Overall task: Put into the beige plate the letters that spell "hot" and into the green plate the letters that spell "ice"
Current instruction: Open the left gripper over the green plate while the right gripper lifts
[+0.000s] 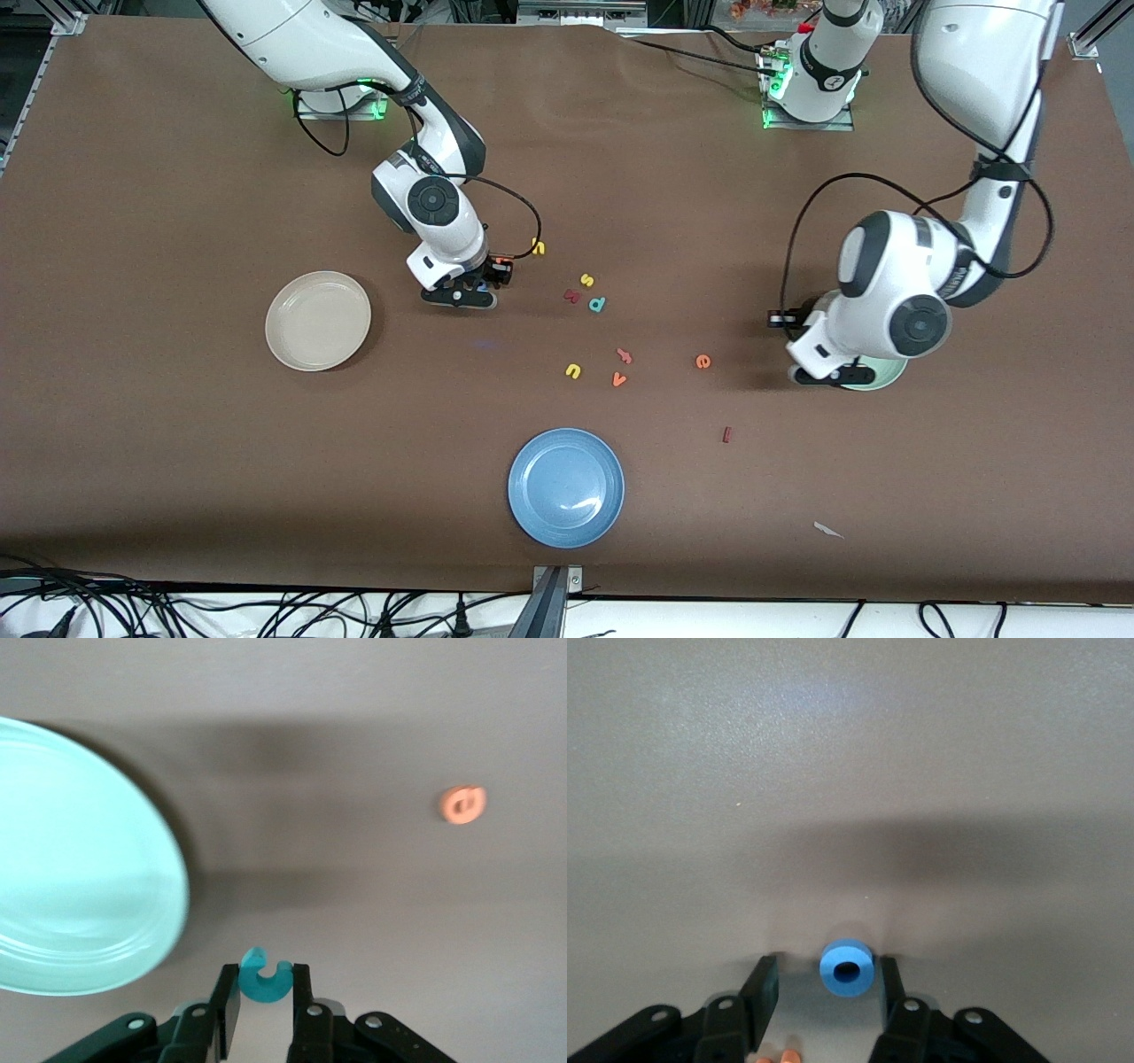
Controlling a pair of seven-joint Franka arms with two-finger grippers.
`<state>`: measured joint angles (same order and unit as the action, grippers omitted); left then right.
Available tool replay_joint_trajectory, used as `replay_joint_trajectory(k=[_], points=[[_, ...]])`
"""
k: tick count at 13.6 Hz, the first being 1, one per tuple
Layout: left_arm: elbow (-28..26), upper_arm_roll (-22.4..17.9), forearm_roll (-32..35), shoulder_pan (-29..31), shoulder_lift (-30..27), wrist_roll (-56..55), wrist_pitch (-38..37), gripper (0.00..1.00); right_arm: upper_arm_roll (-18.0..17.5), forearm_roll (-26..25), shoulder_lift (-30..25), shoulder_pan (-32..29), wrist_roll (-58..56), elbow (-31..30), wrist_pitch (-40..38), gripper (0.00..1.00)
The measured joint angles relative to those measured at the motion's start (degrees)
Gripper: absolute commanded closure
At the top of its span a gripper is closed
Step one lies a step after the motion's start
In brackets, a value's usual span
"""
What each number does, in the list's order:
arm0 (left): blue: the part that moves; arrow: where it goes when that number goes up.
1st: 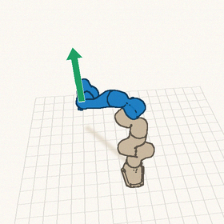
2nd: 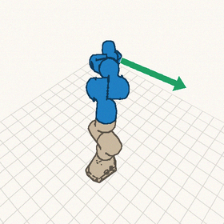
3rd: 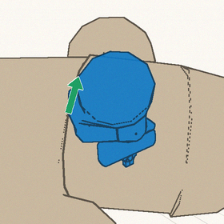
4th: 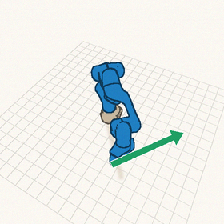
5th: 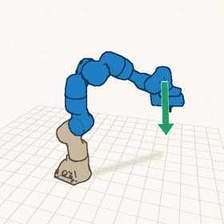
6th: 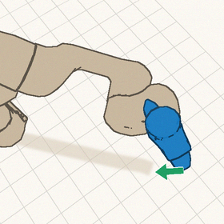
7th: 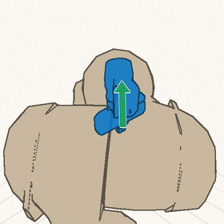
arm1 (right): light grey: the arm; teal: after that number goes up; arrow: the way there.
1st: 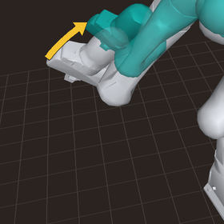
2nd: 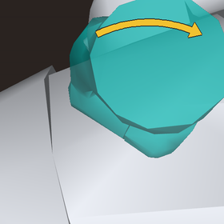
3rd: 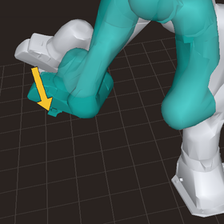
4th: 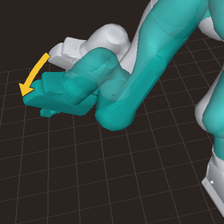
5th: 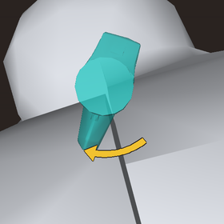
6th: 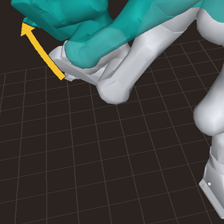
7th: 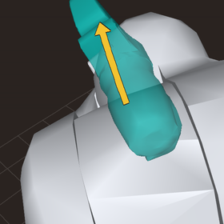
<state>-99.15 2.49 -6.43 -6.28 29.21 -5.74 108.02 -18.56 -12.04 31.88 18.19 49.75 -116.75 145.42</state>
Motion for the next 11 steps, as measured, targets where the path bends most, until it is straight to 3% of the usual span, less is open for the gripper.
replay_joint_trajectory(k=[2,4,5,6,7,11], points=[[-0.9,-0.1,1.7,3.2,0.8,4.3,-0.1,0.83,0.0,-0.5,0.0,0.0,0.0,0.0,0.0,0.63],[-1.3,-0.1,5.0,5.7,2.5,6.8,0.1,0.83,0.0,-0.7,0.0,0.0,0.0,-0.1,0.0,0.84],[-1.3,-0.1,5.6,6.6,3.3,7.8,0.3,0.72,0.0,-0.7,0.0,0.0,0.0,-0.1,0.0,0.92],[-1.3,-0.1,5.7,7.2,3.9,8.7,0.5,0.24,0.0,-0.8,0.0,0.0,0.0,-0.1,0.0,0.95],[-1.3,0.0,5.7,7.4,4.3,9.1,0.5,0.00,0.0,-0.8,0.0,0.0,0.0,-0.1,0.0,0.95],[-0.8,0.4,5.7,7.5,4.5,9.3,0.9,0.00,0.6,-1.4,-1.3,0.0,-0.3,0.2,-0.8,0.95]])
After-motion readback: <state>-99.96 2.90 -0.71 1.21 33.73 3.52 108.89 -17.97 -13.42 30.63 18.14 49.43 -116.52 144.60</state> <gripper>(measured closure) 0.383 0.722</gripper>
